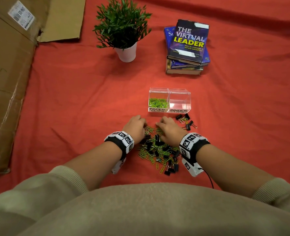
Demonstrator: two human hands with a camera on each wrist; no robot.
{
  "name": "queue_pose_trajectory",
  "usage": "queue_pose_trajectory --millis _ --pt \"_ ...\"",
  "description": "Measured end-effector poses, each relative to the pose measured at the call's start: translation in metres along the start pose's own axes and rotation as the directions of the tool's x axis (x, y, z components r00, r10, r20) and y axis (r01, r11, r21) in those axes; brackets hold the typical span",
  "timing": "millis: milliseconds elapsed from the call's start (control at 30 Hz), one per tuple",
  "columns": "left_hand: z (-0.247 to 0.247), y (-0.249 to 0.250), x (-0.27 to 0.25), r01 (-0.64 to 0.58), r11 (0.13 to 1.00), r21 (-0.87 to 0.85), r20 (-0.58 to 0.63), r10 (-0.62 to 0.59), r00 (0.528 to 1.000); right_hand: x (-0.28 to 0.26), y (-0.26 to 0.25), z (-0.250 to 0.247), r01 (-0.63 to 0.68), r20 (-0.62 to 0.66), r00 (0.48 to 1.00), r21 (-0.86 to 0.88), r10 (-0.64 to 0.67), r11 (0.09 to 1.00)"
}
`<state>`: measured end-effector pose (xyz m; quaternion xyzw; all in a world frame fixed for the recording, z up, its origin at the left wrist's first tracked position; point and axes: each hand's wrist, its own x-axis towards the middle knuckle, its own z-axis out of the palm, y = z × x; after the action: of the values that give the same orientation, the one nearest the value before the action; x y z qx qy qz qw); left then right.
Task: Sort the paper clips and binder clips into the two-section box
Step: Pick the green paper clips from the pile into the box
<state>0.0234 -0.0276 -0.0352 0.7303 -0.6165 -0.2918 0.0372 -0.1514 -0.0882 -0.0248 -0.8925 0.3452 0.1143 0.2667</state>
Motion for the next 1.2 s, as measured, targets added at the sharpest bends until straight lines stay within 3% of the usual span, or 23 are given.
queue_pose_trajectory --millis 200,567,733,900,1067,1200 --pt "0.002 -0.002 0.000 0.102 0.991 -0.091 -0.048 -0.106 0.993 -0.001 -0.001 0.008 0.018 -0.032 0.999 0.019 -0.017 1.000" --pt "0.010 0.022 0.004 -0.031 0.997 0.068 0.046 0.028 0.999 0.003 -0.005 0.006 -0.103 0.055 0.993 0.018 0.102 0.995" --pt "0.008 0.032 0.002 -0.106 0.976 0.191 0.050 0.098 0.994 0.006 -0.001 -0.028 -0.258 0.046 0.965 0.370 0.260 0.892" --pt "0.006 0.040 0.002 -0.129 0.951 0.280 0.087 0.109 0.990 0.028 0.003 -0.082 -0.239 -0.061 0.937 0.604 0.343 0.760" --pt "-0.001 0.036 0.004 -0.060 0.980 0.187 0.088 0.044 0.995 0.055 -0.004 -0.093 -0.249 -0.141 0.936 0.381 0.322 0.890" --pt "-0.012 0.024 0.007 0.084 0.992 -0.091 0.050 -0.080 0.996 0.043 -0.010 -0.079 -0.146 -0.248 0.951 0.159 0.183 0.976"
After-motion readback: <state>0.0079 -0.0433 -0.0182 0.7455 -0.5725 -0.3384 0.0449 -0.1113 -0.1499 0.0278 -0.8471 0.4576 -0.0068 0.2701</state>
